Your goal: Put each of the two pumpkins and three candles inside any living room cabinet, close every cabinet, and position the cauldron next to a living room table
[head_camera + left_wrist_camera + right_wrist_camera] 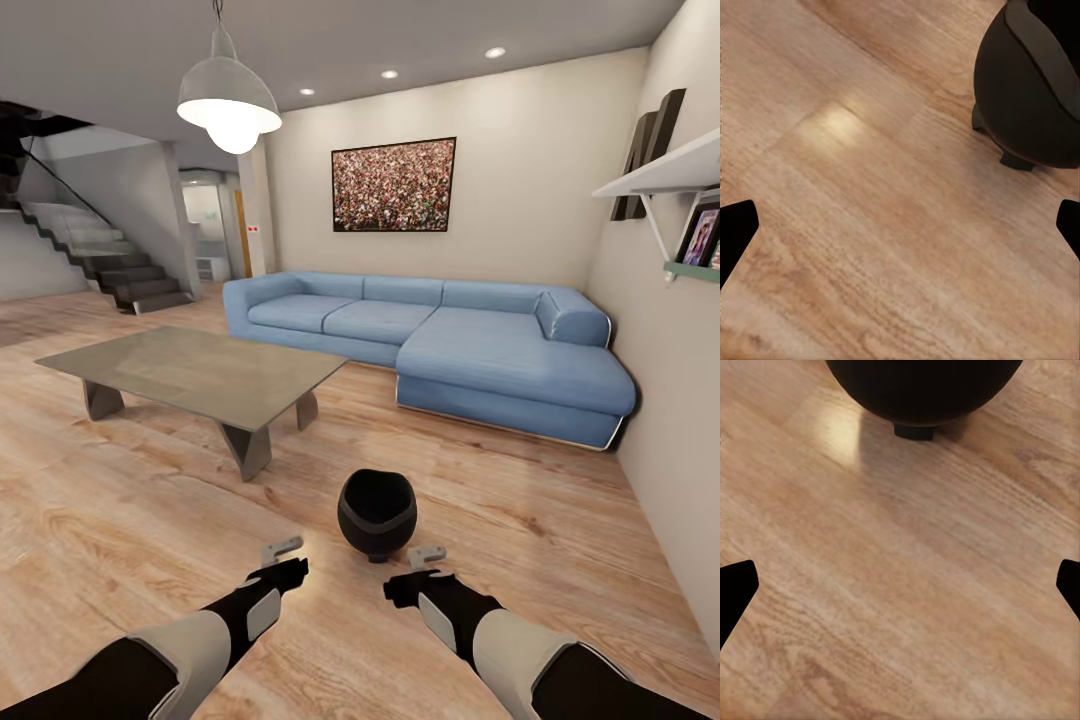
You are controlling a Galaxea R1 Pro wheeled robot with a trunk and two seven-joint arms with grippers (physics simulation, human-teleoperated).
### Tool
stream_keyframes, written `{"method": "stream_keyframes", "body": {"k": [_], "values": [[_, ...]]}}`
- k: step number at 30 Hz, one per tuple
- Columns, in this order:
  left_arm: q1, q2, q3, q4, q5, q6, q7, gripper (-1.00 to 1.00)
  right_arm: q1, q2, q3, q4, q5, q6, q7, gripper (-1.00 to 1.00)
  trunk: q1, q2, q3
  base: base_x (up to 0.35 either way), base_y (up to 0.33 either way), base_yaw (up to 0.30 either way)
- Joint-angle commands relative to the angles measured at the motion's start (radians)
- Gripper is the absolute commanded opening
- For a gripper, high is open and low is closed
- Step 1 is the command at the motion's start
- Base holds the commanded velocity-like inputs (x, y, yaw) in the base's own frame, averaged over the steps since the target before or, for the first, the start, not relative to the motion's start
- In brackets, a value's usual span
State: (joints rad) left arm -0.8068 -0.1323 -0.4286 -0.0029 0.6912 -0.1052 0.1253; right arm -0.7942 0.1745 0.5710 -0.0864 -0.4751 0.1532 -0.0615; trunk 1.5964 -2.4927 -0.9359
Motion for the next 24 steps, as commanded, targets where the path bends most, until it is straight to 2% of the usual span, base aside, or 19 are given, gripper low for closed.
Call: {"method": "stream_keyframes", "body": {"k": [1,5,7,9,11,12,13,14,15,18,24], "values": [[0.0,0.0,-0.009,0.0,0.006,-0.002,0.004,1.0,0.0,0.0,0.008,-0.002,-0.009,0.005,-0.006,1.0,0.0,0.0,-0.001,0.0,0.0,0.0],[-0.001,0.0,-0.01,-0.008,0.005,0.004,0.003,1.0,-0.001,0.0,0.004,-0.004,-0.01,0.01,-0.007,1.0,0.0,0.0,-0.001,0.0,0.0,0.0],[-0.001,-0.001,-0.01,-0.039,0.005,0.038,0.002,1.0,-0.002,0.0,0.003,-0.005,-0.011,0.03,-0.007,1.0,0.0,0.0,-0.001,0.0,0.0,0.0],[-0.002,-0.001,-0.01,-0.071,0.005,0.1,0.008,1.0,-0.003,0.0,0.001,-0.005,-0.012,0.065,-0.007,1.0,0.0,0.0,-0.001,0.0,0.0,0.0],[-0.003,-0.001,-0.01,-0.126,0.004,0.216,0.025,1.0,-0.004,0.0,-0.002,-0.008,-0.013,0.124,-0.007,1.0,0.0,0.0,-0.001,0.0,0.0,0.0],[-0.003,-0.001,-0.01,-0.143,0.004,0.245,0.029,1.0,-0.005,0.0,-0.003,-0.01,-0.014,0.137,-0.007,1.0,0.0,0.0,-0.001,0.0,0.0,0.0],[-0.003,-0.001,-0.01,-0.192,0.003,0.317,0.042,1.0,-0.007,0.0,-0.004,-0.023,-0.015,0.168,-0.007,1.0,0.0,0.0,-0.001,0.0,0.0,0.0],[-0.003,-0.001,-0.01,-0.208,0.003,0.336,0.047,1.0,-0.008,0.0,-0.005,-0.029,-0.015,0.176,-0.007,1.0,0.0,0.0,-0.001,0.0,0.0,0.0],[-0.003,-0.001,-0.01,-0.247,0.002,0.387,0.062,1.0,-0.01,0.0,-0.006,-0.051,-0.017,0.197,-0.008,1.0,0.0,0.0,-0.001,0.0,0.0,0.0],[-0.003,-0.001,-0.01,-0.274,0.002,0.446,0.084,1.0,-0.013,-0.002,-0.007,-0.087,-0.018,0.234,-0.01,1.0,0.0,0.0,-0.001,0.0,0.0,0.0],[-0.005,0.0,-0.009,-0.285,0.002,0.536,0.104,1.0,-0.046,-0.049,-0.017,-0.169,-0.019,0.355,-0.01,1.0,0.0,0.0,-0.001,0.0,0.0,0.0]]}}
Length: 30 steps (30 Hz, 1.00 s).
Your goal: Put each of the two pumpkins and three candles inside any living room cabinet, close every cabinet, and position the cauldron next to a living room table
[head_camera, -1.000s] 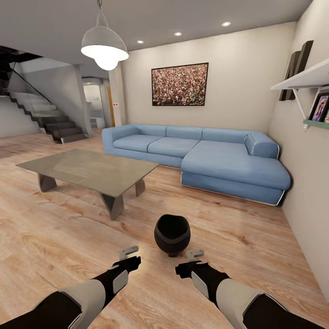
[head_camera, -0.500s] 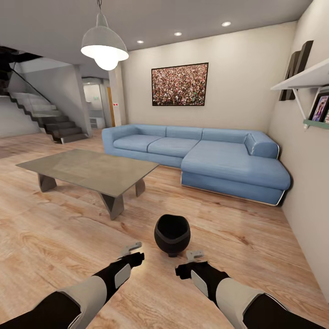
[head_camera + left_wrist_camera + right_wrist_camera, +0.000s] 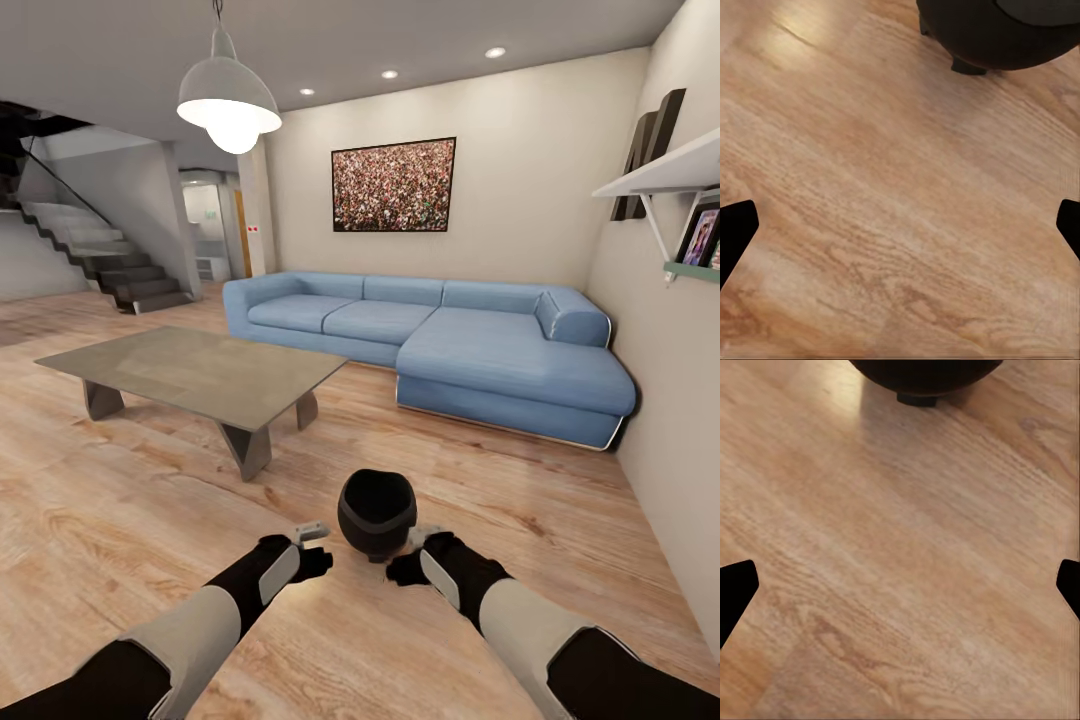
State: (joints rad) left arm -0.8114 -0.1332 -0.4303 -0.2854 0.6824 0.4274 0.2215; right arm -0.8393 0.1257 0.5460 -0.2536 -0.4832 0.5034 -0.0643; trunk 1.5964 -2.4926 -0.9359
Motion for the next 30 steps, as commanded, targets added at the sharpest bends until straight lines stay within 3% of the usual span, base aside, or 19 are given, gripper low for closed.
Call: {"method": "stream_keyframes", "body": {"k": [1,7,13,17,20,30], "values": [[-0.001,0.001,-0.007,-0.002,0.011,0.009,0.009,1.0,-0.007,-0.004,0.004,-0.006,-0.011,0.015,-0.007,1.0,0.0,0.0,-0.001,0.0,0.0,0.0],[-0.007,0.0,-0.007,-0.003,0.01,0.081,0.017,1.0,-0.067,-0.017,-0.068,-0.024,-0.01,0.081,-0.01,1.0,0.0,0.0,-0.001,0.0,0.0,0.0],[-0.01,0.001,-0.007,-0.006,0.01,0.119,0.037,1.0,-0.088,-0.041,-0.082,-0.026,-0.01,0.089,-0.07,1.0,0.0,0.0,-0.001,0.0,0.0,0.0],[-0.011,-0.001,-0.004,-0.013,0.014,0.125,0.043,1.0,-0.096,-0.045,-0.081,-0.025,-0.015,0.091,-0.138,1.0,0.0,0.0,-0.001,0.0,0.0,0.0],[-0.012,-0.007,-0.002,-0.013,0.015,0.123,0.042,1.0,-0.096,-0.045,-0.079,-0.024,-0.019,0.091,-0.142,1.0,0.0,0.0,-0.001,0.0,0.0,0.0],[-0.011,-0.024,0.001,-0.004,0.013,0.107,0.036,1.0,-0.092,-0.045,-0.075,-0.02,-0.131,0.087,-0.146,1.0,0.0,0.0,-0.001,0.0,0.0,0.0]]}}
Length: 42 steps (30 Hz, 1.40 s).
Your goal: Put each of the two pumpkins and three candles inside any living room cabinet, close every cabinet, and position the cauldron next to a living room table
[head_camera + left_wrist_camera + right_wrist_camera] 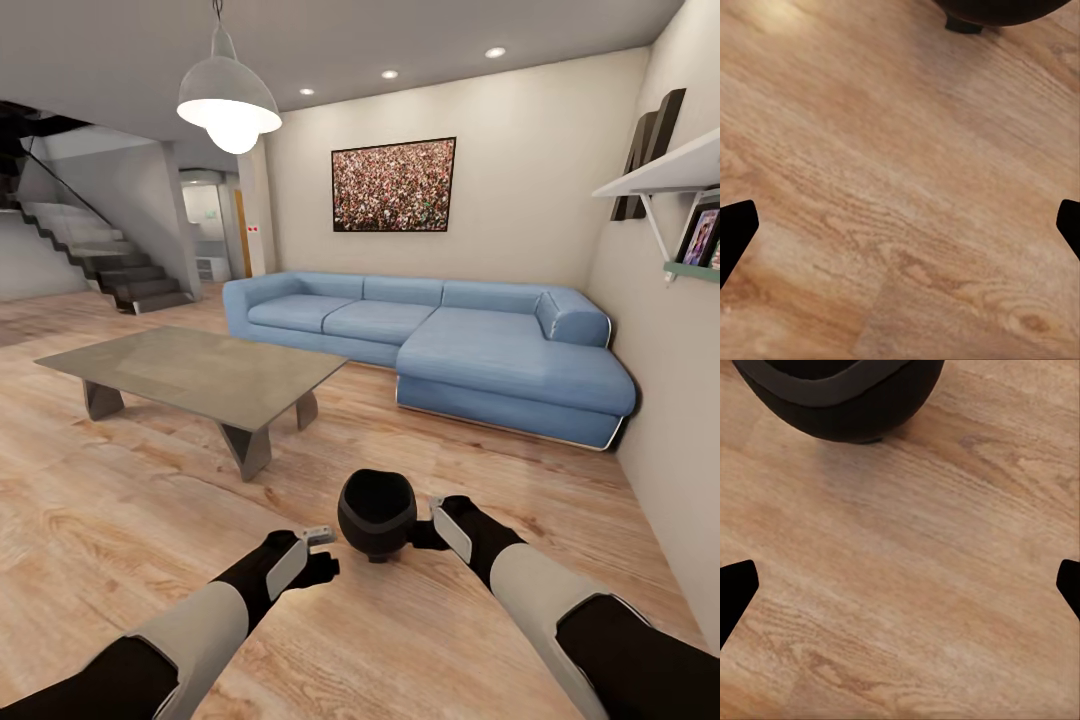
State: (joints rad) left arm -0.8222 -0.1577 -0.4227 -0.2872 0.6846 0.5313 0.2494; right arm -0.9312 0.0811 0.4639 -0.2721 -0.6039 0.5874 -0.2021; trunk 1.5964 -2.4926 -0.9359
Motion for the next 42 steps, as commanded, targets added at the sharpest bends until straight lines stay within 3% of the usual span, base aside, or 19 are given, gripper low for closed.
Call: {"method": "stream_keyframes", "body": {"k": [1,10,42], "values": [[0.0,0.0,-0.007,-0.002,0.011,-0.002,0.008,1.0,0.0,0.0,0.008,-0.002,-0.012,0.003,-0.008,1.0,0.0,0.0,-0.001,0.016,0.0,0.0],[0.0,0.001,-0.007,0.019,0.01,-0.065,0.007,1.0,0.003,0.002,0.011,-0.001,-0.016,-0.007,-0.005,1.0,0.0,0.0,-0.001,0.216,0.001,0.0],[0.0,-0.013,-0.008,0.021,0.01,-0.068,0.003,1.0,0.006,0.006,0.012,0.002,-0.014,-0.008,-0.003,1.0,0.0,0.0,-0.001,0.322,0.075,-0.039]]}}
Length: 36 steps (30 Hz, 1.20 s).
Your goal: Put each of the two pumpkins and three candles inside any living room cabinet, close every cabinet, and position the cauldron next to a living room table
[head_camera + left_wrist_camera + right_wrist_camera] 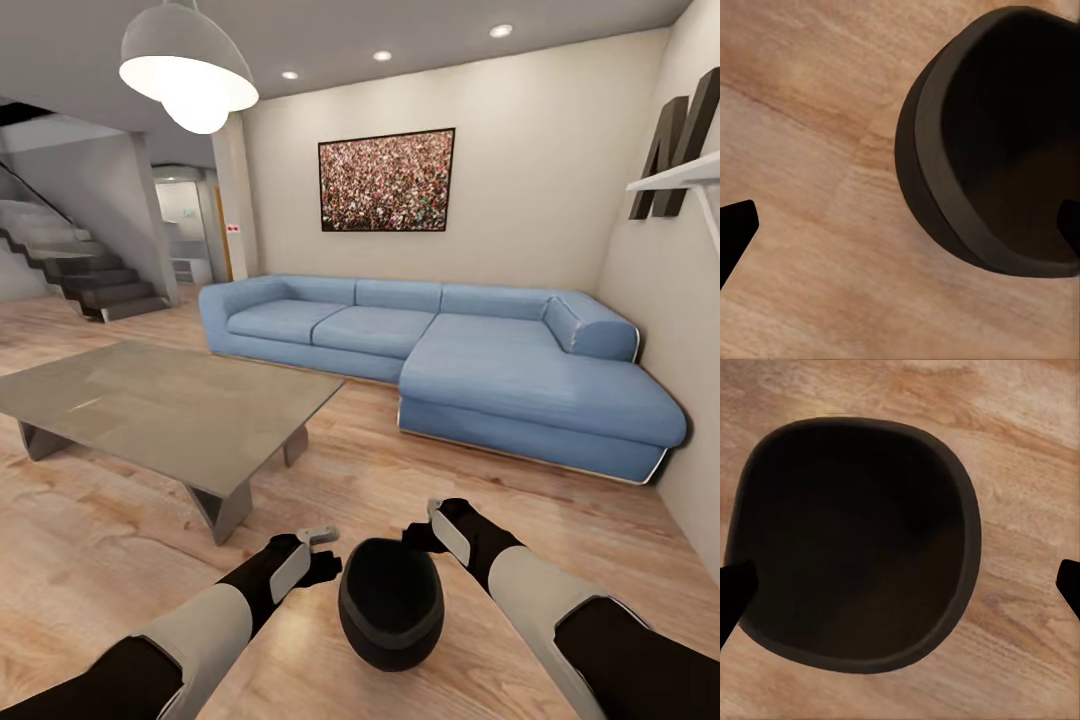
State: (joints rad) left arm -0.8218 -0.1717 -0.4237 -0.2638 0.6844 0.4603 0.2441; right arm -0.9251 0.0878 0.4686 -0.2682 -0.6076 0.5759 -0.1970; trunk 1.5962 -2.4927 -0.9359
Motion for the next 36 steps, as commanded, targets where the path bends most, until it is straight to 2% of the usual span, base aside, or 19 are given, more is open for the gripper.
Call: {"method": "stream_keyframes", "body": {"k": [1,5,7,9,12,36], "values": [[0.0,-0.002,-0.008,-0.002,0.01,0.004,0.007,1.0,0.0,0.0,0.007,-0.002,-0.011,0.004,-0.008,1.0,0.0,0.0,-0.001,0.116,0.0,0.0],[0.0,-0.003,-0.009,-0.003,0.009,0.006,-0.006,1.0,0.0,0.001,0.007,-0.001,-0.011,0.005,-0.007,1.0,0.0,0.0,-0.001,0.054,0.0,0.0],[0.0,-0.003,-0.01,-0.004,0.008,0.004,-0.044,1.0,0.0,0.001,0.007,0.0,-0.011,0.009,-0.006,1.0,0.0,0.0,-0.001,0.007,0.0,0.0],[0.0,-0.003,-0.011,-0.004,0.006,0.003,-0.108,1.0,0.0,0.001,0.007,0.0,-0.011,0.011,-0.007,1.0,0.0,0.0,-0.001,0.003,0.0,0.0],[0.0,-0.003,-0.012,-0.005,0.003,0.003,-0.139,1.0,0.0,0.001,0.007,0.001,-0.011,0.012,-0.008,1.0,0.0,0.0,-0.001,0.0,0.0,0.0],[0.0,-0.003,-0.012,-0.005,0.001,0.001,-0.153,1.0,0.002,0.001,0.007,0.003,-0.009,0.012,-0.014,1.0,0.0,0.0,0.003,0.0,0.0,-0.065]]}}
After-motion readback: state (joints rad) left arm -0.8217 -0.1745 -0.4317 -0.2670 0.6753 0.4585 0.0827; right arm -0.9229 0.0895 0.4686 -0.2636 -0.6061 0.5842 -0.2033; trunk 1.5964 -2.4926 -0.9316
